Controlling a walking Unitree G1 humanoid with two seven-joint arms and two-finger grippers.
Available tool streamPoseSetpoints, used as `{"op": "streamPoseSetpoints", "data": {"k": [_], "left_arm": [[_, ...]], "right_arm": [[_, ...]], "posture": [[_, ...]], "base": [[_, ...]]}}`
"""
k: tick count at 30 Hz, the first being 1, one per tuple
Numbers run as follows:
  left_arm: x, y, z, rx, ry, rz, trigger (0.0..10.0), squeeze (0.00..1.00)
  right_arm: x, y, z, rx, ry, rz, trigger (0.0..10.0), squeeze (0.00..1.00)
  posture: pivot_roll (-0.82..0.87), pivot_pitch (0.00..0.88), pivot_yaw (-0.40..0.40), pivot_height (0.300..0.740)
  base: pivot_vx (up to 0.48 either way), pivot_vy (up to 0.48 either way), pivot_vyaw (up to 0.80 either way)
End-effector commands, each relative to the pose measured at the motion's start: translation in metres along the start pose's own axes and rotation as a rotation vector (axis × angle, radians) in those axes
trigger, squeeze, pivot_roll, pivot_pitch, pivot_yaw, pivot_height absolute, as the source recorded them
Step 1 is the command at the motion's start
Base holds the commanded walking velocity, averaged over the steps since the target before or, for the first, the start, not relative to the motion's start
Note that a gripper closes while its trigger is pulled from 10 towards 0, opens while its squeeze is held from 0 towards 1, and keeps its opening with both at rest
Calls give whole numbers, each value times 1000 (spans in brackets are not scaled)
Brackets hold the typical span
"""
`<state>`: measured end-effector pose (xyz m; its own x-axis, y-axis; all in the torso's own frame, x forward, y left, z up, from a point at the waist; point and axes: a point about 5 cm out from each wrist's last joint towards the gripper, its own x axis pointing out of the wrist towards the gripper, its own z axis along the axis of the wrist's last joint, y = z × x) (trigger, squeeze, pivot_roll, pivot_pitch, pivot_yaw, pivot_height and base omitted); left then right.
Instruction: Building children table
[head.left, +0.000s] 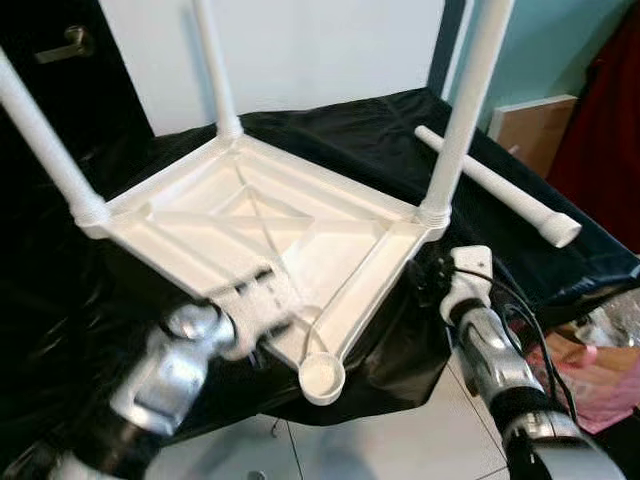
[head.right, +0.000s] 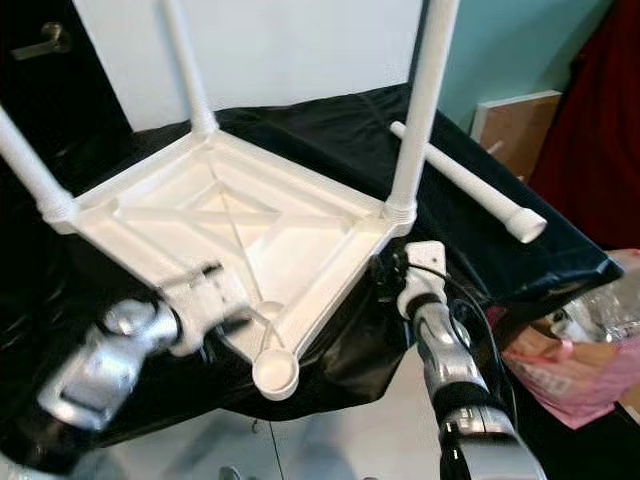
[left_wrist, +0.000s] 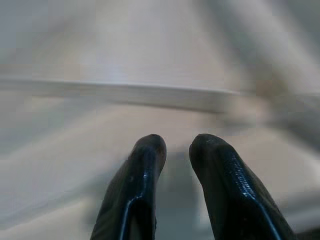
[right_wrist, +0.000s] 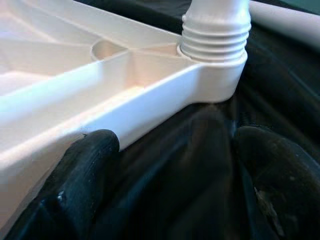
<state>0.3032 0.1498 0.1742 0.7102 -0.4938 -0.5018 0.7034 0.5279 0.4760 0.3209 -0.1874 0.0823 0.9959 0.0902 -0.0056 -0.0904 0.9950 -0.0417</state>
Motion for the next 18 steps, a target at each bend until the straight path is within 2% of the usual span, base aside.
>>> {"op": "streamPoseSetpoints", "data": {"k": [1,6,10,11,12,14,18], "left_arm": [[-1,12,-3,-15,-6,136,10000,0],[3,24,0,-27,-24,151,10000,0],[13,31,4,1,-44,134,10000,0],[17,33,4,11,-41,122,10000,263],[22,35,3,7,-50,108,10000,1000],[25,36,2,11,-53,88,10000,1000],[31,31,-7,59,-36,-39,10000,1000]], "right_arm": [[-2,-3,1,7,-3,-11,10000,0],[-8,-3,0,0,-6,-12,10000,0],[-10,-4,7,4,-35,3,10000,0],[-10,-5,10,3,-50,11,10000,0],[-11,-5,15,6,-62,21,10000,0],[-12,-5,18,3,-69,29,10000,0],[-15,-7,25,-5,-85,59,10000,0]], "posture": [[-56,61,5,740],[-72,57,14,740],[-69,56,17,740],[-69,57,16,740],[-69,58,16,740],[-72,59,15,740],[-79,61,17,740]], "base": [[0,0,0],[0,0,0],[0,0,0],[0,0,0],[0,0,0],[0,0,0],[0,0,0]]}}
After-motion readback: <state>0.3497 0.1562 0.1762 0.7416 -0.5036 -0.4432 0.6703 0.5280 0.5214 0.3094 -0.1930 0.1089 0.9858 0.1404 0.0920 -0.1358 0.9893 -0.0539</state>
